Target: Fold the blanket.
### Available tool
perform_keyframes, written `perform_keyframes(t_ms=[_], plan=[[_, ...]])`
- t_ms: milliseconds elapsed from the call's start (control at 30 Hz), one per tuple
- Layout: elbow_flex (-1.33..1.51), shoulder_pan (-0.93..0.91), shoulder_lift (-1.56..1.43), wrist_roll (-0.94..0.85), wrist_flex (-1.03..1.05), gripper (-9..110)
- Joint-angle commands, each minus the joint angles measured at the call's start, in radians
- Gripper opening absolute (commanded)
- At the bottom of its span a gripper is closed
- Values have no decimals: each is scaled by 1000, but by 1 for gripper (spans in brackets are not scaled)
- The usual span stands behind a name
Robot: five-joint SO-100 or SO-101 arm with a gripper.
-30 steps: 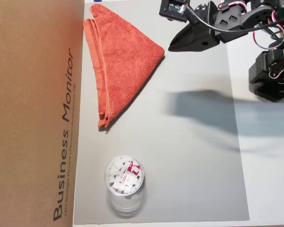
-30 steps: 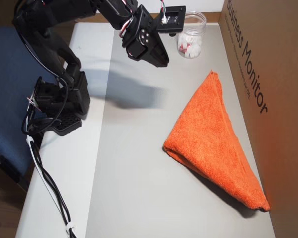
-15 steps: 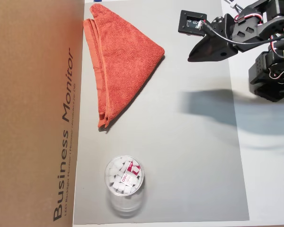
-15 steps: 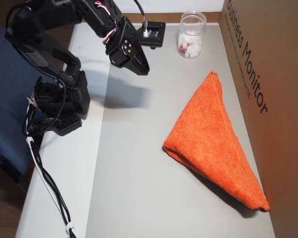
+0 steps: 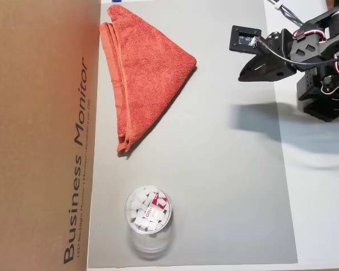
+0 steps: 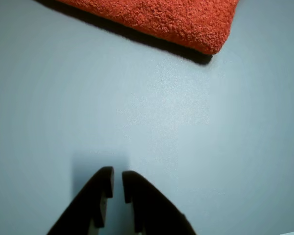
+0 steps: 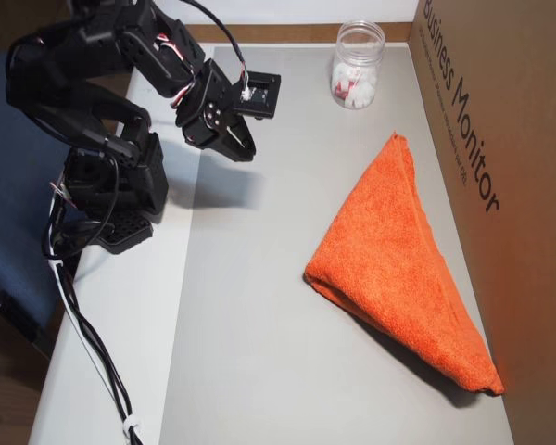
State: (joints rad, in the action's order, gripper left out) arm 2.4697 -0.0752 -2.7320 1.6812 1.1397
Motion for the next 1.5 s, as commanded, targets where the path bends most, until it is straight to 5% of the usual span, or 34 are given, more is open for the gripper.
perform_keyframes(t_ms=[0,633,1467], plan=[[41,6,-89,-11,2,0],[408,-2,-500,-12,2,0],[664,6,-661,6,3,0]])
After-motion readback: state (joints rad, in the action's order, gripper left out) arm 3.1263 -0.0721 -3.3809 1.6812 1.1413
